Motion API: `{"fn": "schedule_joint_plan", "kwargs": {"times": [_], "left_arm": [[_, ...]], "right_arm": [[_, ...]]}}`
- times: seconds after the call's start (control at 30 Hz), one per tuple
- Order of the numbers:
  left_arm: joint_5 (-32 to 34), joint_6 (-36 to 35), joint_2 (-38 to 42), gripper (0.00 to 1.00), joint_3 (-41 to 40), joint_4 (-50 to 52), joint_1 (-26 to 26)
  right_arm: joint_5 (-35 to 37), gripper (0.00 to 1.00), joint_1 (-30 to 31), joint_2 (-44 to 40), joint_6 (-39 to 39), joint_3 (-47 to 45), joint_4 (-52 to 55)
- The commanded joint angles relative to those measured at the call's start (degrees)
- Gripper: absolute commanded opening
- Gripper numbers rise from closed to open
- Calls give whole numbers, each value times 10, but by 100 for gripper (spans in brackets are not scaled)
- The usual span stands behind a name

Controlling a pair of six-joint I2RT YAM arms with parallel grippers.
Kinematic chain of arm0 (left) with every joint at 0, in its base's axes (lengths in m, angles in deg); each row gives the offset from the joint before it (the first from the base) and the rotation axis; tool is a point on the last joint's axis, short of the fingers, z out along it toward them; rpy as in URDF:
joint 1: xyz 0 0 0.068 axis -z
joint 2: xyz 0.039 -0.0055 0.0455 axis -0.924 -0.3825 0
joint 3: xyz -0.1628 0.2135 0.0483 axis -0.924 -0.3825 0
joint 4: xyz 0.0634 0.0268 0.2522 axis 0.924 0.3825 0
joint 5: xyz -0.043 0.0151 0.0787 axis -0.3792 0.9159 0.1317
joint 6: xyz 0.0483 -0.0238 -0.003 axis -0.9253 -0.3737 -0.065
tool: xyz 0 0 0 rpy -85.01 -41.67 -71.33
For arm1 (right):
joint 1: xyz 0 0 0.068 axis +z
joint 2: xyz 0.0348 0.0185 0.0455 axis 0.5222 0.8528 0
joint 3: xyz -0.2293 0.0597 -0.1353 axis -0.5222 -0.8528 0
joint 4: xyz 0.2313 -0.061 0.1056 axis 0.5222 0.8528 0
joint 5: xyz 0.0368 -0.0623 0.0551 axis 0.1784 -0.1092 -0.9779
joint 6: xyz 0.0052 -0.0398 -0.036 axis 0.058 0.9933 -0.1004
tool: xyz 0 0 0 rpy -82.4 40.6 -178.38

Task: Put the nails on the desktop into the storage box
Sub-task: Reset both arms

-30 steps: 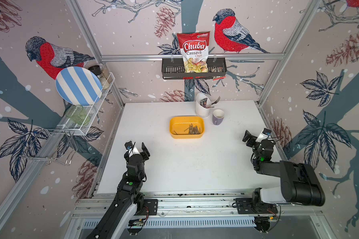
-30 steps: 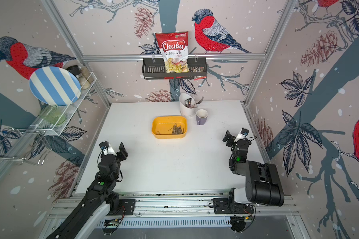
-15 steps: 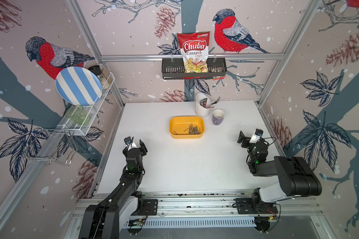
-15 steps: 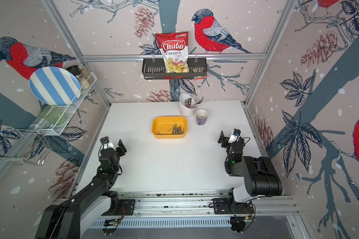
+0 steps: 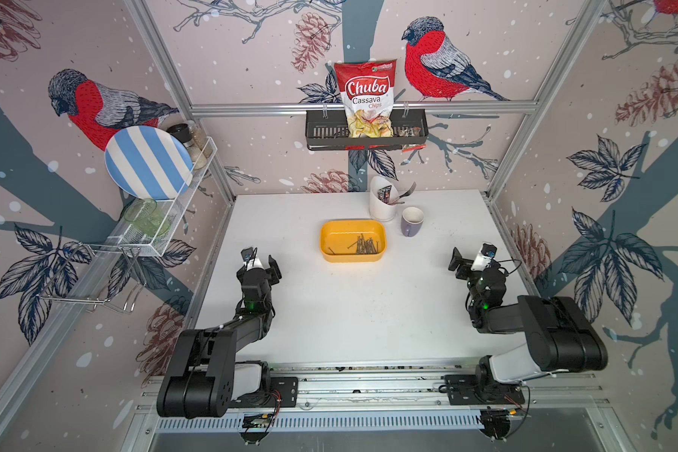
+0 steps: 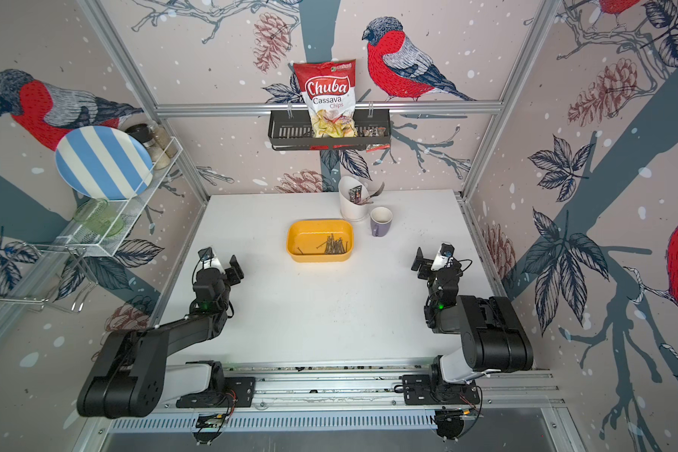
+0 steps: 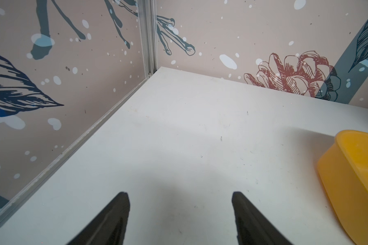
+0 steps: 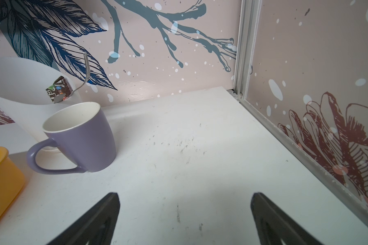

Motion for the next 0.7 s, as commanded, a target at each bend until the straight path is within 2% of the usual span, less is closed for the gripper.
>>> {"fn": "schedule_joint_plan", "kwargs": {"times": [0.0, 0.13, 0.33, 0.37, 0.4, 0.53, 0.6, 0.67], "left_arm": [[-35, -20, -25, 78, 19, -51, -2], [-59, -48, -48, 79, 29, -74, -2], [-74, -60, -109, 80, -33, -236, -2], [-75, -61, -117, 81, -28, -237, -2], [-74, -59, -112, 82, -10, -188, -2], [-74, -62, -117, 84, -2, -192, -2], [-73, -62, -116, 87, 1, -179, -1], [-72, -62, -116, 95, 0, -183, 0]], "right_arm": [[0, 100, -2, -1, 4, 4, -1], [-1, 100, -3, -1, 4, 4, -1], [-1, 100, -3, -2, 3, 4, -1], [-1, 100, -3, -1, 3, 4, -1], [-2, 100, -3, -1, 2, 4, -1], [-2, 100, -3, 0, 3, 4, -1], [-2, 100, -3, -1, 3, 5, 0], [-3, 100, -3, 0, 3, 5, 0]]}}
